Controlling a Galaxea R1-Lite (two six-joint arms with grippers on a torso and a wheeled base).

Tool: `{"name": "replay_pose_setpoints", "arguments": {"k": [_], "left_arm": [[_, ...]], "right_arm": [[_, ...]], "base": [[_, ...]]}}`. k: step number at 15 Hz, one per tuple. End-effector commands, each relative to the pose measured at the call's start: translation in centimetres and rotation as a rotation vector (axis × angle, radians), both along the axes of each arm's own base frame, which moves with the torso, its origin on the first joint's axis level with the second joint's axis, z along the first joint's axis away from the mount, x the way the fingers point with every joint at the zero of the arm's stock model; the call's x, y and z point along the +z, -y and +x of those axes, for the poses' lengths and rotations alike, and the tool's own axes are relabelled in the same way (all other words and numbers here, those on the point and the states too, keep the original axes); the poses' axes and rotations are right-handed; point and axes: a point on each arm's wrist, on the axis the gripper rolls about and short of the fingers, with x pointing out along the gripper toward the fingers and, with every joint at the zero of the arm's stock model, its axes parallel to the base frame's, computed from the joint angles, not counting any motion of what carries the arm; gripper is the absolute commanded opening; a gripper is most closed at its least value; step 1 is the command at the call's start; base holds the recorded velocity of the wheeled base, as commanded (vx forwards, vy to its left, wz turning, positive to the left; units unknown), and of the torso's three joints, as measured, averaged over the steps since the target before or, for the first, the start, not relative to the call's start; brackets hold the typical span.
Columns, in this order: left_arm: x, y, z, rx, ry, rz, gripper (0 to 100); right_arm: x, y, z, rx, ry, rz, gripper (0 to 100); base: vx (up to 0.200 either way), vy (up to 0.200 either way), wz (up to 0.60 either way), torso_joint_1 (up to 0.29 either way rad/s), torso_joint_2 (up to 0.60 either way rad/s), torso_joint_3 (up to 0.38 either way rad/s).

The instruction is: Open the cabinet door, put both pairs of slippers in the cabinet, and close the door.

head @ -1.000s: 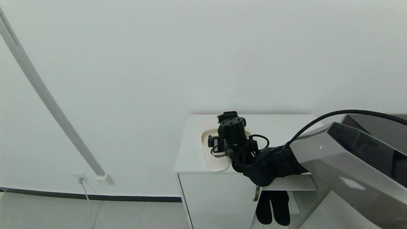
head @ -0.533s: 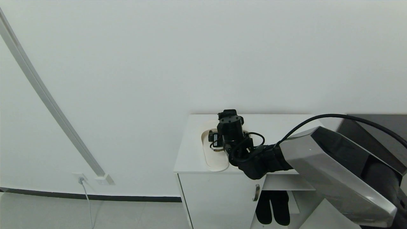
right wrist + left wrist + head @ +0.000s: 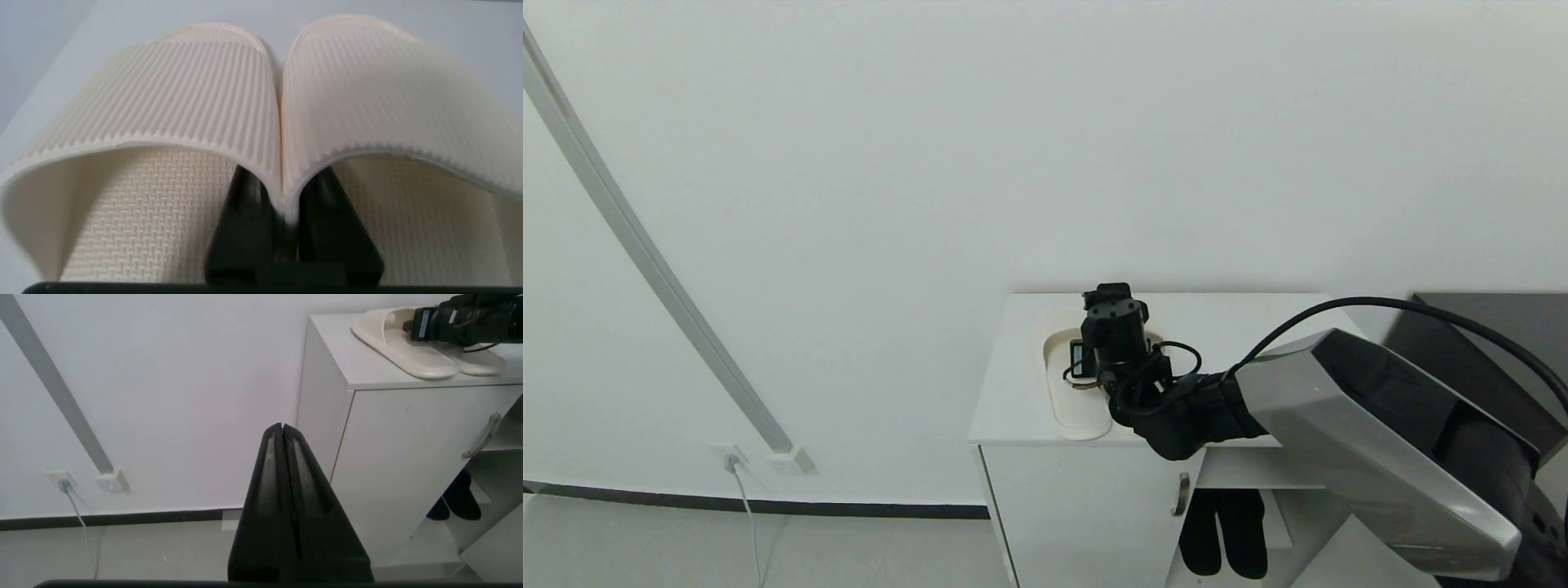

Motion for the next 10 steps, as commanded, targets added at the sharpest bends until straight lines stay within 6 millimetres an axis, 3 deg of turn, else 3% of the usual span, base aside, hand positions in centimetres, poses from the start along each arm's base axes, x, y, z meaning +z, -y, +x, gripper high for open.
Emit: {"name": "replay_pose_setpoints", "arguments": {"k": [1,10], "left_arm": [[0.0,0.0,0.0,0.000,0.000,0.000,0],[0.0,0.0,0.0,0.000,0.000,0.000,0]], "right_arm": [[0.4,0.1,-0.1,-0.009,0.006,0.002,0],[3.3,2.8,-3.2,-0.008,-0.003,-0.008,0]], "base": [[0.000,0.000,0.00,0.000,0.00,0.000],[0.000,0.000,0.00,0.000,0.00,0.000]]}}
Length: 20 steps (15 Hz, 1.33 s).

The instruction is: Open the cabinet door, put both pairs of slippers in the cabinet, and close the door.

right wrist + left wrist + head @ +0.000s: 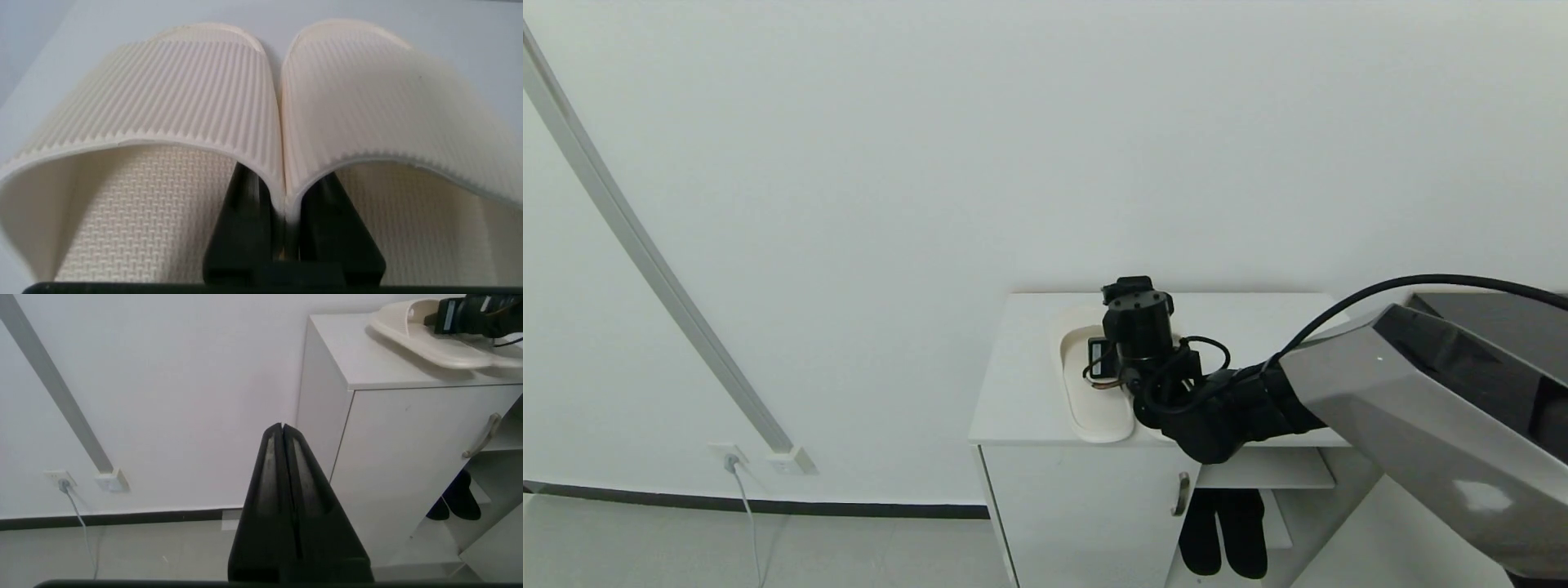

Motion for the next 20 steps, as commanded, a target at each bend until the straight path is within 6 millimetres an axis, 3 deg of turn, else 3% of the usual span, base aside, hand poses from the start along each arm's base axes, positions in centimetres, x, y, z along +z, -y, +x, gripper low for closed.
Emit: {"name": "replay_pose_setpoints", "arguments": {"k": [1,4,8,9,12,16,20], "left_arm": [[0.0,0.0,0.0,0.000,0.000,0.000,0],[0.0,0.0,0.0,-0.001,0.000,0.000,0],[0.0,0.0,0.0,0.000,0.000,0.000,0],[0.0,0.0,0.0,0.000,0.000,0.000,0],[0.0,0.0,0.0,0.000,0.000,0.000,0],[0.0,0.0,0.0,-0.001,0.000,0.000,0],[0.0,0.0,0.0,0.000,0.000,0.000,0]], "right_arm": [[1.2,0.7,-0.9,0.002,0.013,0.009,0],[0.9,0.7,-1.4,0.008,0.007,0.006,0],[2.1,2.4,-3.5,0.022,0.025,-0.005,0],[2.8,3.7,-5.2,0.042,0.050,-0.021,0],[2.6,4.7,-8.0,0.075,0.043,-0.040,0],[1.9,5.4,-10.0,0.100,0.028,-0.053,0],[1.4,7.9,-13.3,0.208,-0.001,-0.052,0]], "base": [[0.000,0.000,0.00,0.000,0.00,0.000],[0.000,0.000,0.00,0.000,0.00,0.000],[0.000,0.000,0.00,0.000,0.00,0.000],[0.000,0.000,0.00,0.000,0.00,0.000],[0.000,0.000,0.00,0.000,0.00,0.000],[0.000,0.000,0.00,0.000,0.00,0.000],[0.000,0.000,0.00,0.000,0.00,0.000]]}}
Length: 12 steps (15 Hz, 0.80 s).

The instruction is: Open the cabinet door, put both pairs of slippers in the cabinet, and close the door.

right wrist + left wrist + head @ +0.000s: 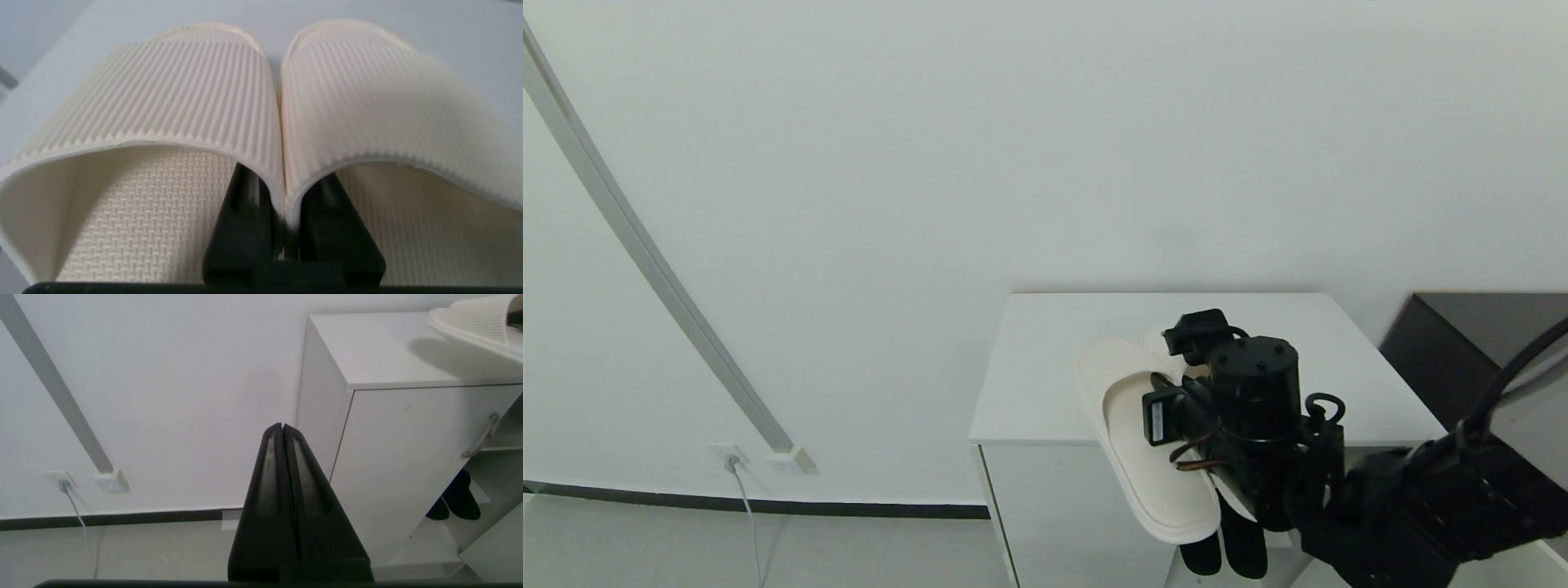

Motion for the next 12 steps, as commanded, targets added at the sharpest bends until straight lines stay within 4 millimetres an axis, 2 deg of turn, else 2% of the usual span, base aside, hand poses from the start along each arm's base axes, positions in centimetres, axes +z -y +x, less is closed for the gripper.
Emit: {"name": "replay_pose_setpoints", "arguments": {"k": [1,8,12], "left_arm": [[0.0,0.0,0.0,-0.001,0.000,0.000,0],[0.0,0.0,0.0,-0.001,0.000,0.000,0],[0.0,0.0,0.0,-0.001,0.000,0.000,0]], "right_arm": [[0.2,2.2,-2.7,0.080,-0.024,-0.002,0],[-0.1,5.0,-6.3,0.315,-0.032,-0.039,0],[0.2,5.0,-6.6,0.371,0.023,-0.053,0]], "base": [[0.000,0.000,0.00,0.000,0.00,0.000],[0.000,0.000,0.00,0.000,0.00,0.000],[0.000,0.000,0.00,0.000,0.00,0.000]]}}
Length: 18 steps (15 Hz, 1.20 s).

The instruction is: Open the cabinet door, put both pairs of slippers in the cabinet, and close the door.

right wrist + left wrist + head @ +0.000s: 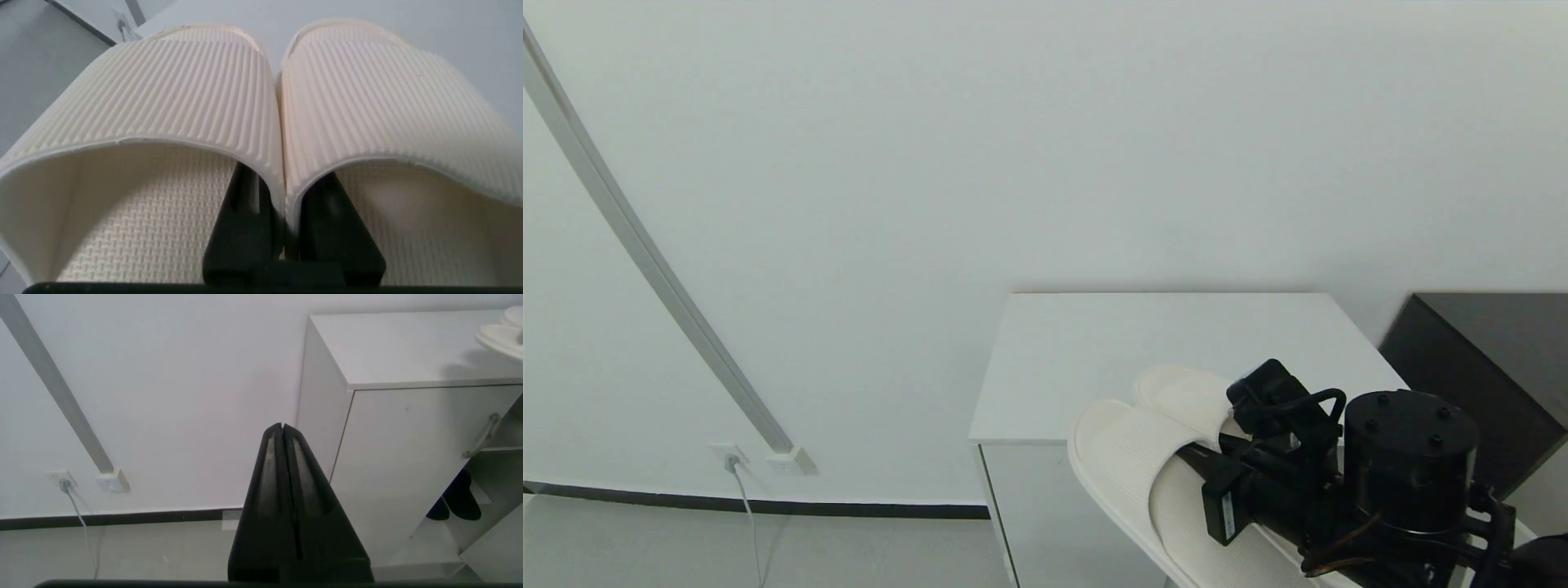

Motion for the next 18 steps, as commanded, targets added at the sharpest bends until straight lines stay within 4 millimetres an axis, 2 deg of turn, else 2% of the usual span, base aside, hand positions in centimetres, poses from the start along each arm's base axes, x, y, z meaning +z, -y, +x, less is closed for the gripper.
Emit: {"name": "replay_pose_setpoints", "arguments": {"k": [1,2,11,18], "left_arm": [[-0.01,0.00,0.00,0.001,0.000,0.000,0],[-0.01,0.00,0.00,0.001,0.000,0.000,0],[-0.01,0.00,0.00,0.001,0.000,0.000,0],[-0.01,0.00,0.00,-0.001,0.000,0.000,0]], "right_arm": [[0.00,0.05,-0.17,0.004,0.001,0.000,0],[0.00,0.02,-0.20,0.006,0.001,0.000,0],[-0.28,-0.16,-0.25,0.010,-0.006,-0.008,0],[-0.40,-0.23,-0.31,0.014,-0.012,-0.009,0]], "base": [[0.000,0.000,0.00,0.000,0.00,0.000],[0.000,0.000,0.00,0.000,0.00,0.000],[-0.200,0.000,0.00,-0.001,0.00,0.002],[0.000,0.000,0.00,0.000,0.00,0.000]]}}
